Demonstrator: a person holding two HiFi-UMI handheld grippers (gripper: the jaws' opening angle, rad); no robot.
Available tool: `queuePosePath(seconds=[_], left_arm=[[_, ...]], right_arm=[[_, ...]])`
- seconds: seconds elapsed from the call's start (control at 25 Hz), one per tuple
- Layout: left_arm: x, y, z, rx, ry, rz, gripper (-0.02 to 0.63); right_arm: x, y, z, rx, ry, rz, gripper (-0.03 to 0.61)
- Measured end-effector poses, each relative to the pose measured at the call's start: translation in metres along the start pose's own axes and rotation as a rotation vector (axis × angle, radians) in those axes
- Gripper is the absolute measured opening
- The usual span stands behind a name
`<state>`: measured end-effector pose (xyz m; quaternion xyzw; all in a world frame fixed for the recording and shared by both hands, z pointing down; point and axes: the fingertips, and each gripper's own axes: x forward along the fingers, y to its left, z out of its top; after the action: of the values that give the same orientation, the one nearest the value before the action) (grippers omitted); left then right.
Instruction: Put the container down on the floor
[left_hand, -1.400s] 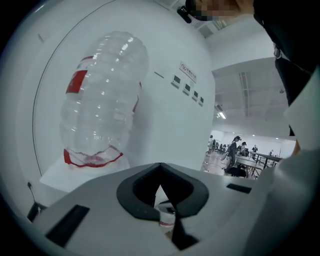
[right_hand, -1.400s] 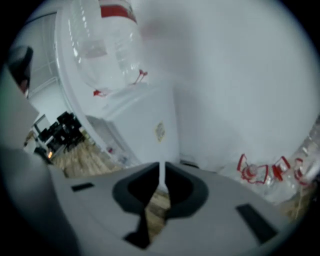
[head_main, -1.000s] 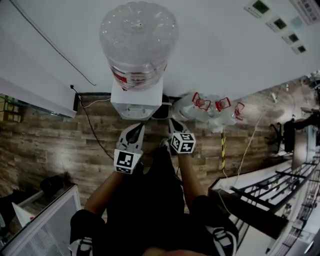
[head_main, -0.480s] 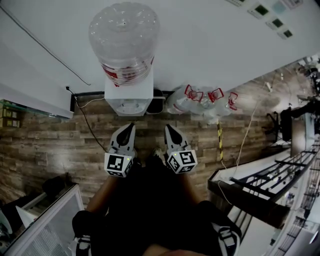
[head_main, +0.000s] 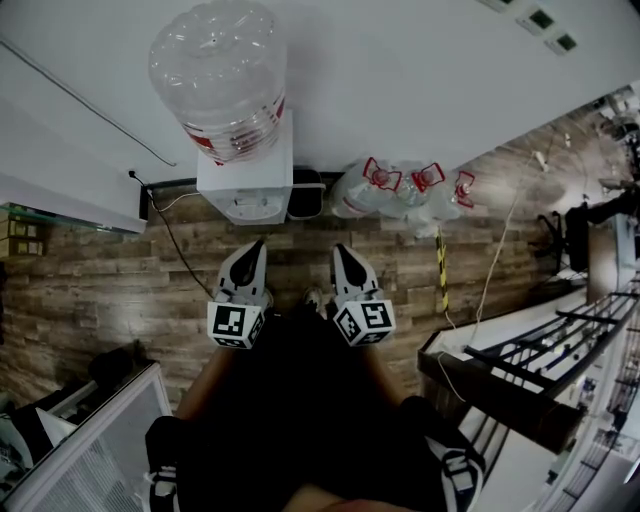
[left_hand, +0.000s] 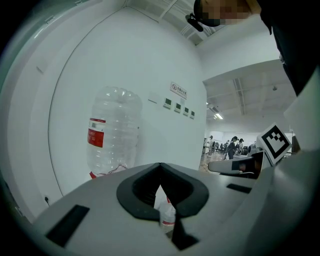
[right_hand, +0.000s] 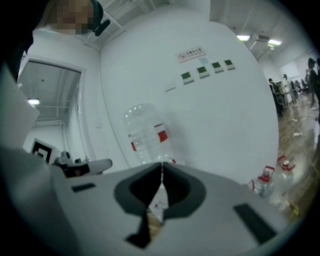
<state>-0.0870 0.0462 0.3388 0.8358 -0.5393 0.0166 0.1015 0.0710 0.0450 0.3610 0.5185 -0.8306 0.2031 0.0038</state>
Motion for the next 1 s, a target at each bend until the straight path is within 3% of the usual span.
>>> queuePosePath(seconds=[0.4, 1.0], left_arm=[[0.004, -0.012, 0.005, 0.009, -0.022, 0.006, 0.031], [-0.001, -0.015, -0.002, -0.006, -0.007, 0.001, 0.031]], right_arm=[[-0.004, 0.001, 0.0, -0.013, 0.008, 0.039, 0.032], [-0.011, 0.006, -0.008, -0.007, 0.039, 0.023, 0.033]])
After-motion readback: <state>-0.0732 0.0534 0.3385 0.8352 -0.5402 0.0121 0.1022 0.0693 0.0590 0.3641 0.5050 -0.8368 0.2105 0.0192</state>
